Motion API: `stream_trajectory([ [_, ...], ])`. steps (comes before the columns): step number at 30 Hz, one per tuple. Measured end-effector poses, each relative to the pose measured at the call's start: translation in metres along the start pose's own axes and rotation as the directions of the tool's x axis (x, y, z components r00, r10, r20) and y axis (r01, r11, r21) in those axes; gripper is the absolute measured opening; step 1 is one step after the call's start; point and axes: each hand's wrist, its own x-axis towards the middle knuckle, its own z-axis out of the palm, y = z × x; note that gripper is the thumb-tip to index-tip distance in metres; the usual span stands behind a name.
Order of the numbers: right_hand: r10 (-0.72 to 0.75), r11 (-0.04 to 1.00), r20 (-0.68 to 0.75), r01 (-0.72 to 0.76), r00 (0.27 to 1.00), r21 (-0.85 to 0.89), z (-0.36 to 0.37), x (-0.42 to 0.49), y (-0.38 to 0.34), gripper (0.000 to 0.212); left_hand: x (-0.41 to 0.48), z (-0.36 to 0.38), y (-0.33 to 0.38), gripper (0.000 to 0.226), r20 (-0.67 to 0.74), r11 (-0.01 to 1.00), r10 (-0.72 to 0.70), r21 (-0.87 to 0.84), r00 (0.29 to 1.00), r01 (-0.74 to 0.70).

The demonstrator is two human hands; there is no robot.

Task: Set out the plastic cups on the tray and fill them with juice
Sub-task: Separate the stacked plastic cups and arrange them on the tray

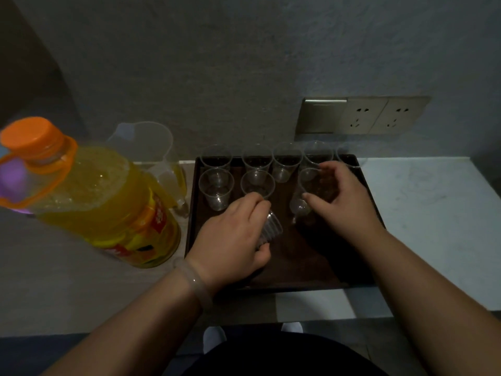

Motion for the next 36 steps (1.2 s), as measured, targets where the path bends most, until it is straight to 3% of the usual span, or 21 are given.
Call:
stream_trajectory([
  [7, -0.116, 0.985, 0.077, 0.125, 0.99, -0.122, 0.022, 0.016, -0.002, 0.066, 0.007, 0.003, 0.007, 0.068, 0.028, 1.0, -0.001, -0.007, 1.0, 0.002],
  [21, -0.107, 0.978, 0.119, 0.126, 0.987, -0.166, 0.025, 0.026, 0.0, 0.056, 0.005, 0.006, 0.011, 0.068, 0.038, 0.999, -0.042, -0.006, 0.998, 0.042],
  [31, -0.141, 0.972, 0.131, 0.162, 0.981, -0.168, 0.019, 0.021, 0.0, 0.063, 0.011, 0.005, 0.016, 0.068, 0.026, 0.999, -0.045, 0.001, 0.999, 0.045],
  [36, -0.176, 0.983, 0.011, 0.176, 0.984, -0.047, 0.003, 0.003, 0.002, 0.035, 0.015, 0.003, 0.018, 0.07, -0.011, 1.0, -0.024, 0.017, 1.0, 0.024],
])
